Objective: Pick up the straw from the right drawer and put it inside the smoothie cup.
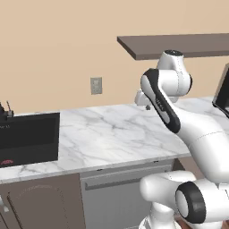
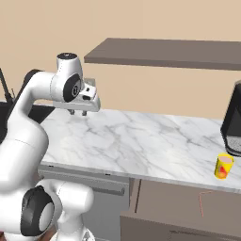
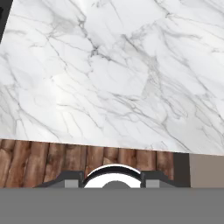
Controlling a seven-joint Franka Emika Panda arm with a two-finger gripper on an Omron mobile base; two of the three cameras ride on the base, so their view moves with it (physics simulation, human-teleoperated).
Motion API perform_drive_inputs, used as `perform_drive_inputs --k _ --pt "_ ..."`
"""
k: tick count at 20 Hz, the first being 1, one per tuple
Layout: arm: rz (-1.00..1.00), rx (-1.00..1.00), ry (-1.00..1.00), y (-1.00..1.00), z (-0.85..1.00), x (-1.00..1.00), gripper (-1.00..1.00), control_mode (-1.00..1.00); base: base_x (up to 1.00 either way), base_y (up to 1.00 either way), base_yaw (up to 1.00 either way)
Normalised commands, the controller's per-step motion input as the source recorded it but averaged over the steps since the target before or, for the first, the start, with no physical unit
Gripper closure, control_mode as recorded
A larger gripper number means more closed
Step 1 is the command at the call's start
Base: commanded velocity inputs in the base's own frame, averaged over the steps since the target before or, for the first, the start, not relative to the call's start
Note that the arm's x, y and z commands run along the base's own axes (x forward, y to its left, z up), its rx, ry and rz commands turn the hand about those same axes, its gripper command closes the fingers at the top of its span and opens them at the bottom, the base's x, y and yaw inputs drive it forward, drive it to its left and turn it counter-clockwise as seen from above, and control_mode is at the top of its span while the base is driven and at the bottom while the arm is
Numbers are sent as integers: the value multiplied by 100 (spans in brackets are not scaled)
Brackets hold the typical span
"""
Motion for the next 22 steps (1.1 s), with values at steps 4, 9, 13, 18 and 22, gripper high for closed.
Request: perform_drive_inputs --k 4,9,13,18,22 --pt "0 0 0 -6 -3 -25 -100 -100 0 0 0" --pt "0 0 -4 0 -37 -56 -100 -100 0 0 0" --pt "0 0 -3 0 -48 -38 -100 -100 0 0 0" --pt "0 0 0 0 -28 -17 -100 100 -12 0 0" --pt "0 0 0 0 0 0 -100 100 -39 0 0"
